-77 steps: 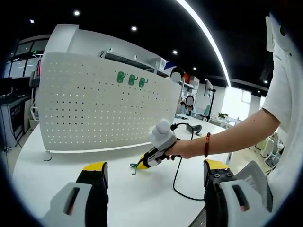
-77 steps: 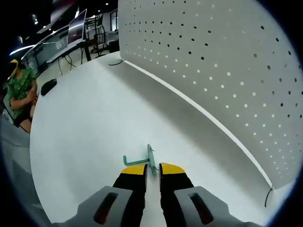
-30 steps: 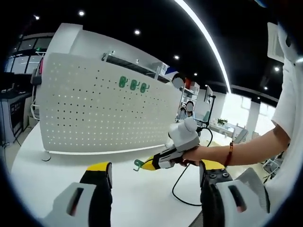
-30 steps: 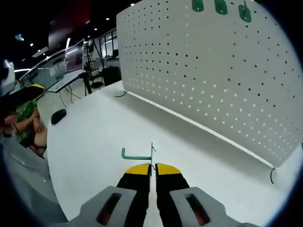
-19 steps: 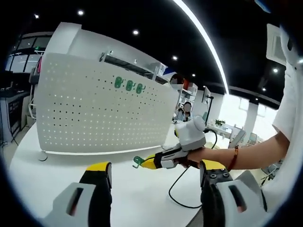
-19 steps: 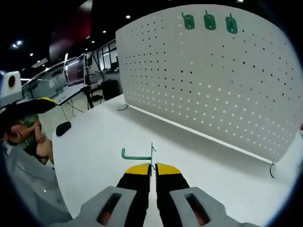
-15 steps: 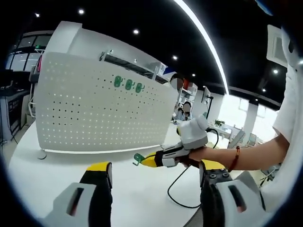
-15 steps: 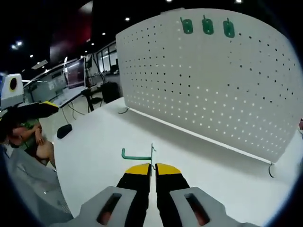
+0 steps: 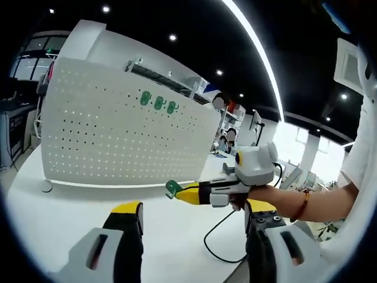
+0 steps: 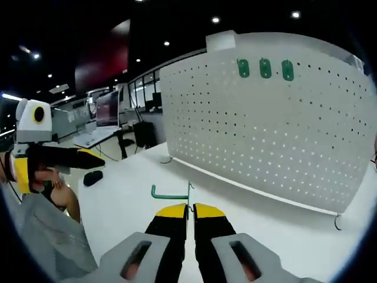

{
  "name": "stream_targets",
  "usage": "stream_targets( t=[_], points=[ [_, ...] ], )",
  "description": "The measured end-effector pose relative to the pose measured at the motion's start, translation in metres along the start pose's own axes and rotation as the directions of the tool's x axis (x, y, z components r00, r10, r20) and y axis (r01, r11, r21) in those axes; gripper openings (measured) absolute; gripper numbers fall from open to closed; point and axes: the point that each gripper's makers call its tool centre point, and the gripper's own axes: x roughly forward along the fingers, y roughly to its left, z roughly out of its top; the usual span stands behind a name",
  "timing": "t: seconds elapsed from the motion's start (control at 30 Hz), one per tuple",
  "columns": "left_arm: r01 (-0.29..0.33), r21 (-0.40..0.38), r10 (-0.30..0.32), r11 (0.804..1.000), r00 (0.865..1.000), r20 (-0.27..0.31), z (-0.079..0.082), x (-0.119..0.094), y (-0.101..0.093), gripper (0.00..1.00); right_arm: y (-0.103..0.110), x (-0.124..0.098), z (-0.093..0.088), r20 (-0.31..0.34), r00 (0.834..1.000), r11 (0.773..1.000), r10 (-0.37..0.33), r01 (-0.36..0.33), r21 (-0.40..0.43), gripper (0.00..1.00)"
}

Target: Insert the hook assembly into the mounting plate slot until the hook locks in place.

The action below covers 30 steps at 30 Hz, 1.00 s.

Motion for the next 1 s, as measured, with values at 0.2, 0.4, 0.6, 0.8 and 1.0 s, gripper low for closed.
stream_targets(
  t=[0.2,0.4,0.6,0.8,1.0],
  points=[
    [0.013,-0.053,-0.012,0.999,1.000,0.027,0.004,-0.001,-0.004,0.68,0.016,-0.007,0.006,0.045,0.999,0.999,0.025,-0.024,-0.023,0.02],
    [0.037,-0.098,-0.035,0.994,0.999,0.022,0.005,0.000,-0.008,0.63,0.029,-0.014,0.019,0.103,0.993,0.998,0.056,-0.051,-0.048,0.02],
    [0.032,-0.114,-0.030,0.993,0.999,0.020,0.004,0.000,-0.009,0.59,0.044,-0.017,0.028,0.143,0.984,0.992,0.105,-0.094,-0.078,0.02],
    [0.034,-0.148,-0.029,0.988,0.999,0.034,0.006,-0.001,-0.009,0.51,0.051,-0.015,0.032,0.158,0.981,0.992,0.111,-0.100,-0.076,0.02],
    [0.017,-0.177,-0.009,0.984,0.999,0.044,0.008,-0.001,-0.005,0.47,0.061,-0.015,0.038,0.188,0.973,0.990,0.131,-0.120,-0.068,0.02]
  ],
)
